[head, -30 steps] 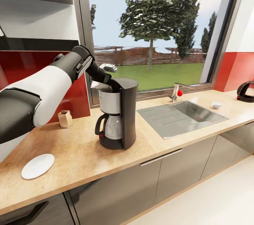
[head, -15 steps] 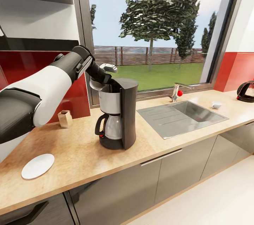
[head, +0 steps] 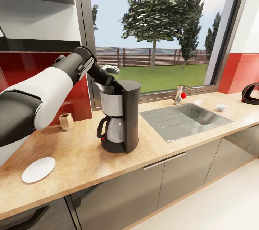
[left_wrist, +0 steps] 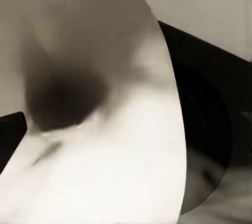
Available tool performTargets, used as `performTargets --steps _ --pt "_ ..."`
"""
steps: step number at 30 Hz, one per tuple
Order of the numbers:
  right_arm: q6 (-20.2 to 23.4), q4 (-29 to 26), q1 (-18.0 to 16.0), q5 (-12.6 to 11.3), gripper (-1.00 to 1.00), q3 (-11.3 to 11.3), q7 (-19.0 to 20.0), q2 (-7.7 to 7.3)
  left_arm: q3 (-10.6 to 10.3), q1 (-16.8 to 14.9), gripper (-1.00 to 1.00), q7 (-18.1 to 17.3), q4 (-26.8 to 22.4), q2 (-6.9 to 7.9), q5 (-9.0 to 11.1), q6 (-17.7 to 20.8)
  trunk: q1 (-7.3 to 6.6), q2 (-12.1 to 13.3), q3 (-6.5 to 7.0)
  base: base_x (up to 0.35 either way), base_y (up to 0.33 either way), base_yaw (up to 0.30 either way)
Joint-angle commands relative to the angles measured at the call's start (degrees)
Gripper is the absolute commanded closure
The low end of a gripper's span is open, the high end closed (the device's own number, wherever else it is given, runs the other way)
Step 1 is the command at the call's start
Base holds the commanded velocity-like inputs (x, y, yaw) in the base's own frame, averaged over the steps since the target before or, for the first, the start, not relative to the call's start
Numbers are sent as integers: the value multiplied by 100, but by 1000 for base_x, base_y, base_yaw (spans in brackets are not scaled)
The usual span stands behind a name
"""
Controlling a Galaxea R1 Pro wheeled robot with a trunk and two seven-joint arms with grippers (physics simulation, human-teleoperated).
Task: Set up a coffee station on the kitchen countertop: keep the coffee maker on the countertop, move the bottle of coffee from the kitchen shelf to the counter next to the coffee maker, place a paper coffee filter on top of the coffee maker, put the saucer next to the coffee maker with the coffee cup on the saucer, and place the electric kettle next to the coffee maker.
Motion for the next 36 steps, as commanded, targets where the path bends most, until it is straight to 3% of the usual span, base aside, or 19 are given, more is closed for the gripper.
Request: performTargets --steps 1,36 --pt "-19 0 -3 19 -100 24 -8 -4 2 -4 -100 -50 -7 -1 -61 10 0 -4 -7 0 0 0" --pt "-19 0 -3 19 -100 24 -13 -4 20 -4 -100 -50 -73 4 -60 6 0 -4 -7 0 0 0"
